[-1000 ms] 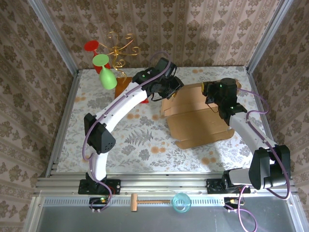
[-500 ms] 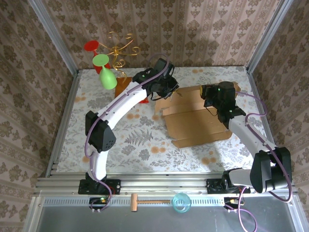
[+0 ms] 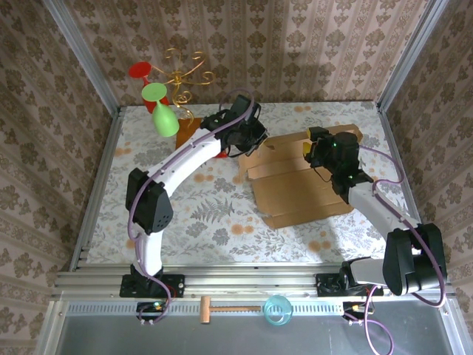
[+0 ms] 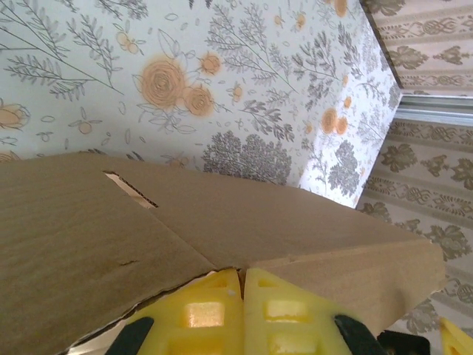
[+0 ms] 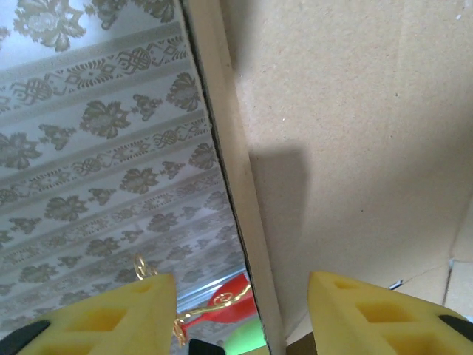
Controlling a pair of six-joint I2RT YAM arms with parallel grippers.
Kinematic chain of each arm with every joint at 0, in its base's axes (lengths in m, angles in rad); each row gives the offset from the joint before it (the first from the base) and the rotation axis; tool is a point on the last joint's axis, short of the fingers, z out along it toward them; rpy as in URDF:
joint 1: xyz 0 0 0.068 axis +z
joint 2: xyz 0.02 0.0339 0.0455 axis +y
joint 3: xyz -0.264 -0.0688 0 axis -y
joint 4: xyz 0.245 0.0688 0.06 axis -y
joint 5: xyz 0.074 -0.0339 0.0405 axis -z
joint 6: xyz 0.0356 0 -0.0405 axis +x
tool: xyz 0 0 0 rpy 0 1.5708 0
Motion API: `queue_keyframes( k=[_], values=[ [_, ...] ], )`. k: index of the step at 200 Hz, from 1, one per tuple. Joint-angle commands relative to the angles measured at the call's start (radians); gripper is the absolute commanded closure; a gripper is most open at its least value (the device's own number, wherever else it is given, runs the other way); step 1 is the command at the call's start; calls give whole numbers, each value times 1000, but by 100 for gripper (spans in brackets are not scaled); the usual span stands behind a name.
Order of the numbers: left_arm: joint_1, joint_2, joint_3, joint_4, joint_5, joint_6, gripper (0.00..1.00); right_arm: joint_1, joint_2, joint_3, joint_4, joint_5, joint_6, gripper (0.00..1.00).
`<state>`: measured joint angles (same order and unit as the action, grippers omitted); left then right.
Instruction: Fold the paper box
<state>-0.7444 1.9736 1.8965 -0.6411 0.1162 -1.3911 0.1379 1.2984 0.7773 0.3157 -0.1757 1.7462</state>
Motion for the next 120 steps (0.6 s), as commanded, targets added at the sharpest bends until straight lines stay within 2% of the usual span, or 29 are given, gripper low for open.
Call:
queue_keyframes(
  k=[1, 64, 103, 120],
  values=[
    [7, -48, -16, 8, -17, -14, 100, -6, 10, -18, 76, -26, -9, 47],
    [8, -50, -11, 12, -14, 0, 100, -4, 118, 46, 98, -64, -31, 50],
    [8, -54, -14, 16, -11, 12, 100, -4, 172, 73, 94, -67, -32, 65],
    [7, -57, -10, 16, -16, 22, 100, -4, 195, 91, 83, -74, -36, 75]
  ],
)
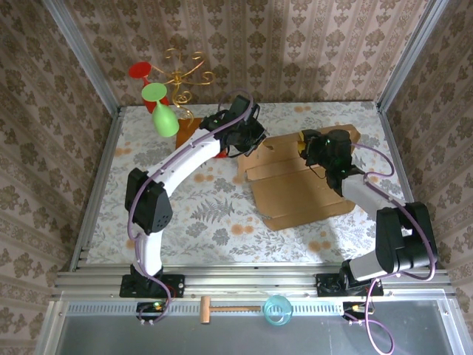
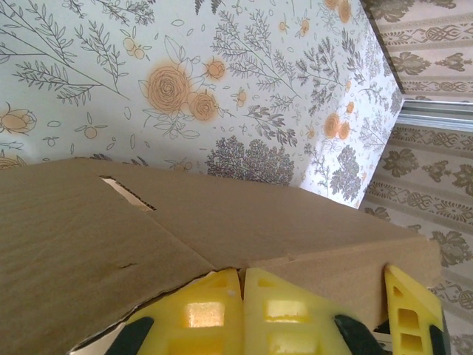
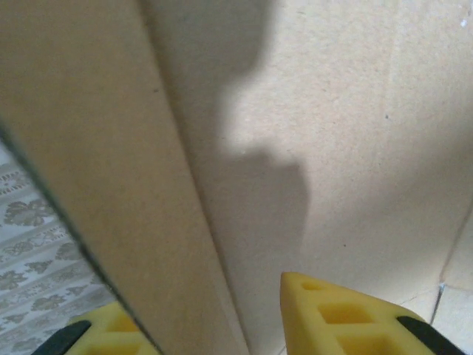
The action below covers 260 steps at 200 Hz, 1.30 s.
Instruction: Fold the paper box
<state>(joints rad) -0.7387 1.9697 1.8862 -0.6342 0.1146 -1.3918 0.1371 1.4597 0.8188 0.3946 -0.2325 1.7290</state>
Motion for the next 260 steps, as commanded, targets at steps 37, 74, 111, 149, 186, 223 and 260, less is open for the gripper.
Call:
queue_keyframes(
  k=[37, 74, 111, 149, 186, 223, 260],
  values=[
    [13, -115, 71, -141, -163, 224, 64, -11, 1, 112, -129, 3, 5, 100],
    [75, -326, -211, -111, -229, 389, 68, -31, -53, 218, -341, -10, 19, 100],
    [110, -566, -697, 155, -216, 383, 92, -40, -61, 256, -420, -10, 58, 100],
    [158, -557, -1045, 667, -64, 287, 95, -42, -98, 308, -506, 2, 82, 100],
    [157, -384, -1158, 1107, -29, 243, 86, -43, -78, 328, -524, -8, 102, 100],
    [148, -195, -1173, 1460, 5, 189, 73, -44, -75, 336, -551, -5, 139, 100],
    [126, -63, -1156, 1653, -11, 132, 66, -47, -74, 348, -575, -2, 167, 100]
  ],
)
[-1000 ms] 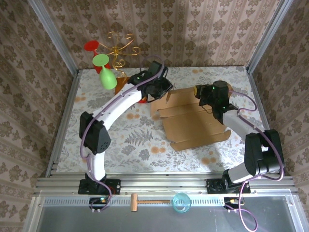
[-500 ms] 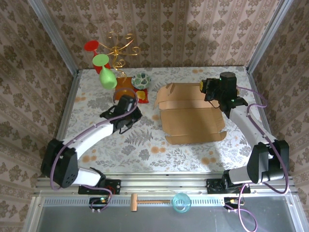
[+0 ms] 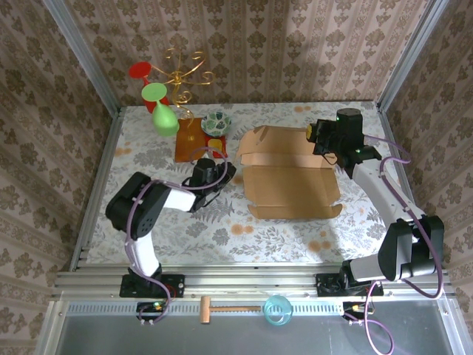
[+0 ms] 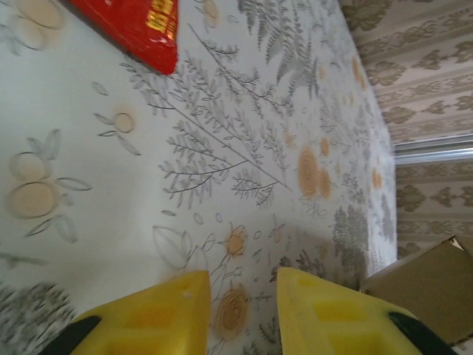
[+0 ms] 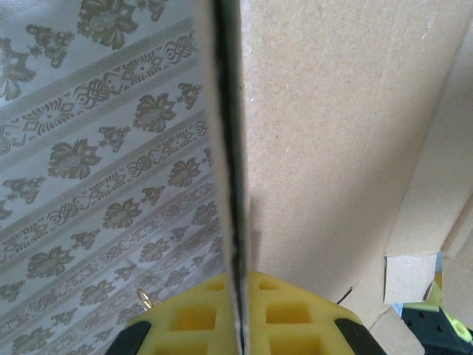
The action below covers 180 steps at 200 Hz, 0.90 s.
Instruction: Fold the paper box
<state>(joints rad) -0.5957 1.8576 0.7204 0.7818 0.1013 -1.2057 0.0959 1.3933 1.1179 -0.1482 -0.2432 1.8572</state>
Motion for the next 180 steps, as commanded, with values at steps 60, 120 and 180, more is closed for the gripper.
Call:
queue_keyframes(
  k=[60, 120, 180],
  values=[
    [-48, 70, 0, 368, -41, -74, 58, -7, 36, 54, -33, 7, 50, 100],
    [-74, 10, 11, 270, -50, 11, 48, -7, 57, 48, -12, 3, 64, 100],
    [-87, -87, -33, 212, -80, 116, 37, -15, 66, 42, -4, 4, 72, 100]
  ],
)
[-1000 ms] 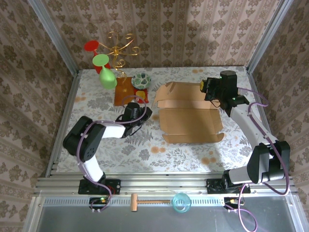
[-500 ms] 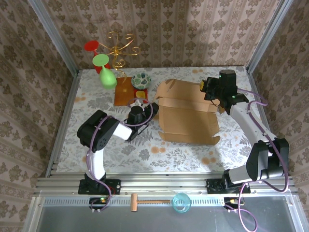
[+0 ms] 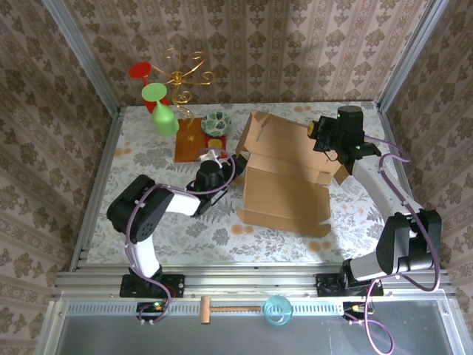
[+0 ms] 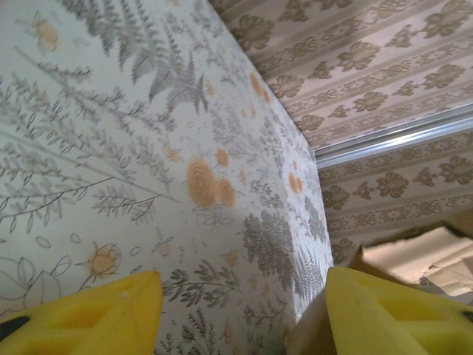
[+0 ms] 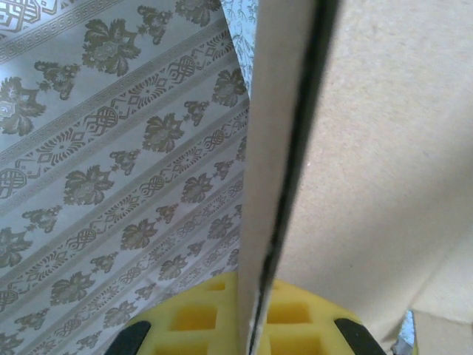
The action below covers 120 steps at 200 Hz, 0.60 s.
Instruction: Fold the paper box
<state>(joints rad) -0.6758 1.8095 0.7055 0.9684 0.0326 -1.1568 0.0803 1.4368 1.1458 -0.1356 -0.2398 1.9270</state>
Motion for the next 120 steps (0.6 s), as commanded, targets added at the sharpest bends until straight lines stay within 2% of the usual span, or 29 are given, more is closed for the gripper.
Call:
queue_keyframes(
  k=[1, 22, 45, 89, 120],
  values=[
    [-7, -38, -18, 27, -10, 67, 37, 1, 23, 14, -16, 0, 2, 100],
    [-6, -15, -8, 56, 32, 65, 38, -3, 27, 14, -12, -1, 5, 100],
    [-10, -15, -11, 50, 29, 63, 39, -14, 36, 23, -10, -1, 0, 100],
    [3, -67, -75, 60, 32, 45, 39, -43, 69, 53, 16, 5, -31, 100],
    [23, -77, -80, 32, 78, 40, 37, -40, 85, 72, 18, -3, -33, 100]
  ],
)
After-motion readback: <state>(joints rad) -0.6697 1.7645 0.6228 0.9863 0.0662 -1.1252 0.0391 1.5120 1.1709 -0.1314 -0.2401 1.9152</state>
